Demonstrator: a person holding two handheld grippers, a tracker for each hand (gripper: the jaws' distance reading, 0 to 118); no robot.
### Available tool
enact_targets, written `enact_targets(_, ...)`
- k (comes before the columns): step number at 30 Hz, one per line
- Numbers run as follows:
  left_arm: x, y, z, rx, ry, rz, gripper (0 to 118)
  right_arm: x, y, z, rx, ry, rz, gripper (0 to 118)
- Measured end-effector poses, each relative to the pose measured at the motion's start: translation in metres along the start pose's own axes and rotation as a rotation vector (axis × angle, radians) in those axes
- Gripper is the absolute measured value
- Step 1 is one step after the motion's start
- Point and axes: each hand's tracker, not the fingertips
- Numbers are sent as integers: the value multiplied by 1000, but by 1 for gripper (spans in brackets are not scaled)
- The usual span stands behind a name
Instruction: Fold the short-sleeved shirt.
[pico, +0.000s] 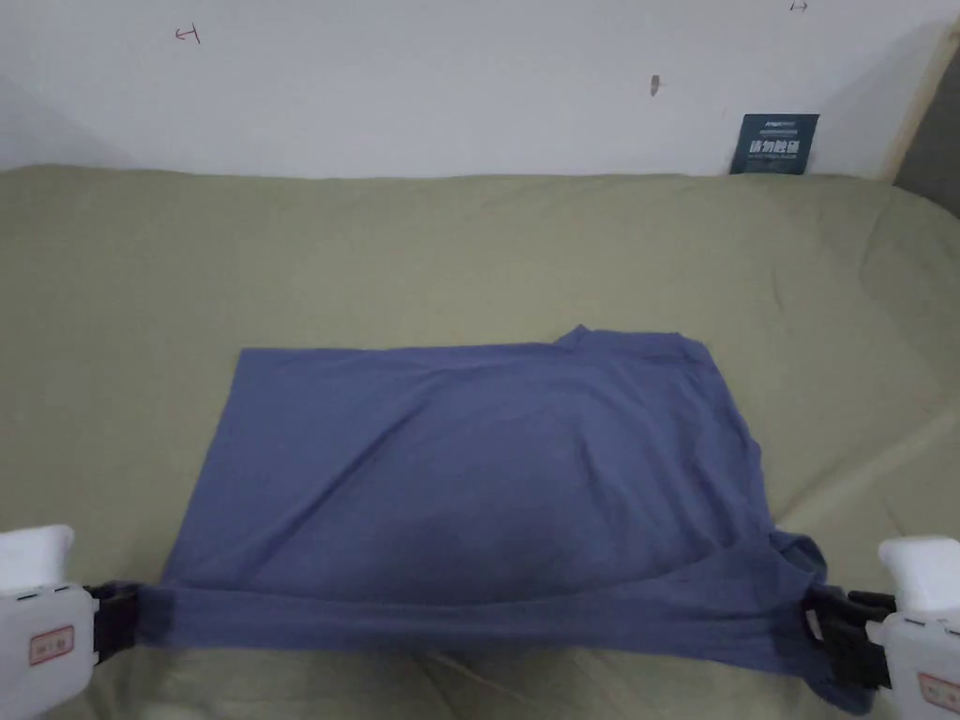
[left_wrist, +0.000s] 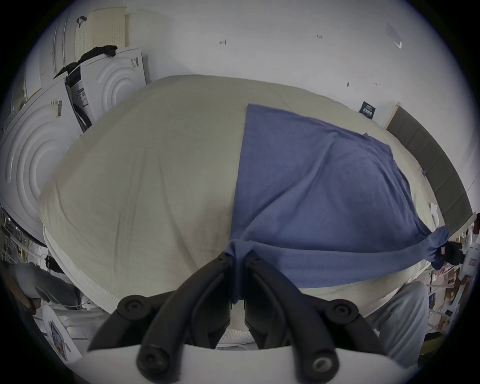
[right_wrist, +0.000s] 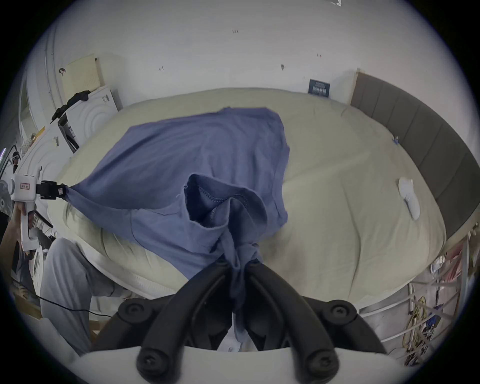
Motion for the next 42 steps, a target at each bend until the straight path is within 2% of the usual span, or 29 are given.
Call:
enact_targets(8,11,64,-30,42,-8,-9,7,11,80,-43,44,-25,19,8)
enact_targets(16,23,111,-90,20,8,13,7,12,145,-123,-14,-63,110,8)
enact_targets(24,32,126,-136,-23,25,7,7,15,158,-183,-76,-107,182,8)
enact_targets(39,31,127,-158,-57,41,29,7,14,178,-227,-97,-113,207,8)
enact_targets(40,31,126,-158,-60,42,23,8,13,177,-227,-95,-115,210,10)
enact_targets(41,32,125,-157,-59,43,22,12,14,177,-225,-94,-103,208,27)
enact_targets(42,31,124,-156,-56,39,22,46,16,176,-227,-99,-100,208,75)
